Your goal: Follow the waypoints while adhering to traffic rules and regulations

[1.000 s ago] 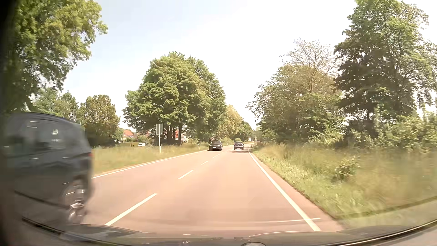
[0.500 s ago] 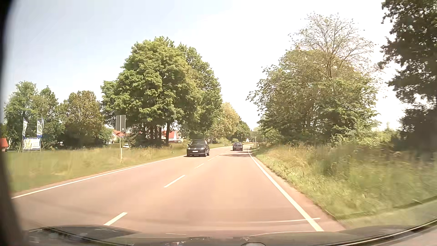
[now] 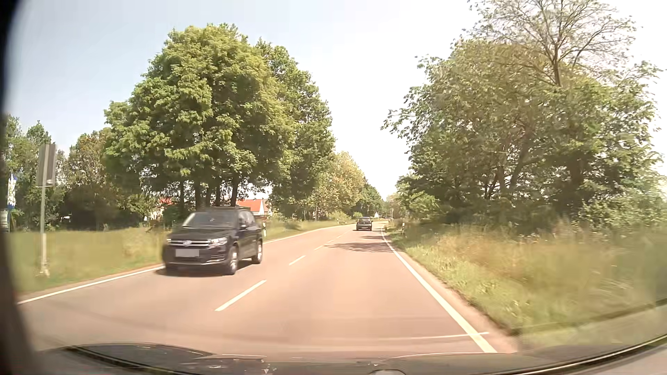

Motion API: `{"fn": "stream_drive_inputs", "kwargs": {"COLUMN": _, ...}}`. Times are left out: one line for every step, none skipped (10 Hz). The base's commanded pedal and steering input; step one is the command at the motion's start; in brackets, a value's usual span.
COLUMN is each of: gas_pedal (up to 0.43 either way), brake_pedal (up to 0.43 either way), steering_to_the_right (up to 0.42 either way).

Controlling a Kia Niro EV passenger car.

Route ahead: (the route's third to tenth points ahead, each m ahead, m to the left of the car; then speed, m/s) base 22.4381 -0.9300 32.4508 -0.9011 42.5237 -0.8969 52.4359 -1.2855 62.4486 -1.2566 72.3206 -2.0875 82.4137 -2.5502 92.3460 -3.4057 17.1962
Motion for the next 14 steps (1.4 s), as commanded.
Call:
{"fn": "stream_drive_inputs", "kwargs": {"gas_pedal": 0.209, "brake_pedal": 0.0, "steering_to_the_right": 0.002}}
{"fn": "stream_drive_inputs", "kwargs": {"gas_pedal": 0.209, "brake_pedal": 0.0, "steering_to_the_right": 0.002}}
{"fn": "stream_drive_inputs", "kwargs": {"gas_pedal": 0.209, "brake_pedal": 0.0, "steering_to_the_right": 0.002}}
{"fn": "stream_drive_inputs", "kwargs": {"gas_pedal": 0.209, "brake_pedal": 0.0, "steering_to_the_right": 0.002}}
{"fn": "stream_drive_inputs", "kwargs": {"gas_pedal": 0.209, "brake_pedal": 0.0, "steering_to_the_right": 0.002}}
{"fn": "stream_drive_inputs", "kwargs": {"gas_pedal": 0.209, "brake_pedal": 0.0, "steering_to_the_right": 0.003}}
{"fn": "stream_drive_inputs", "kwargs": {"gas_pedal": 0.197, "brake_pedal": 0.0, "steering_to_the_right": 0.003}}
{"fn": "stream_drive_inputs", "kwargs": {"gas_pedal": 0.197, "brake_pedal": 0.0, "steering_to_the_right": 0.005}}
{"fn": "stream_drive_inputs", "kwargs": {"gas_pedal": 0.189, "brake_pedal": 0.0, "steering_to_the_right": 0.007}}
{"fn": "stream_drive_inputs", "kwargs": {"gas_pedal": 0.189, "brake_pedal": 0.0, "steering_to_the_right": 0.007}}
{"fn": "stream_drive_inputs", "kwargs": {"gas_pedal": 0.189, "brake_pedal": 0.0, "steering_to_the_right": 0.007}}
{"fn": "stream_drive_inputs", "kwargs": {"gas_pedal": 0.189, "brake_pedal": 0.0, "steering_to_the_right": 0.007}}
{"fn": "stream_drive_inputs", "kwargs": {"gas_pedal": 0.189, "brake_pedal": 0.0, "steering_to_the_right": 0.007}}
{"fn": "stream_drive_inputs", "kwargs": {"gas_pedal": 0.189, "brake_pedal": 0.0, "steering_to_the_right": 0.007}}
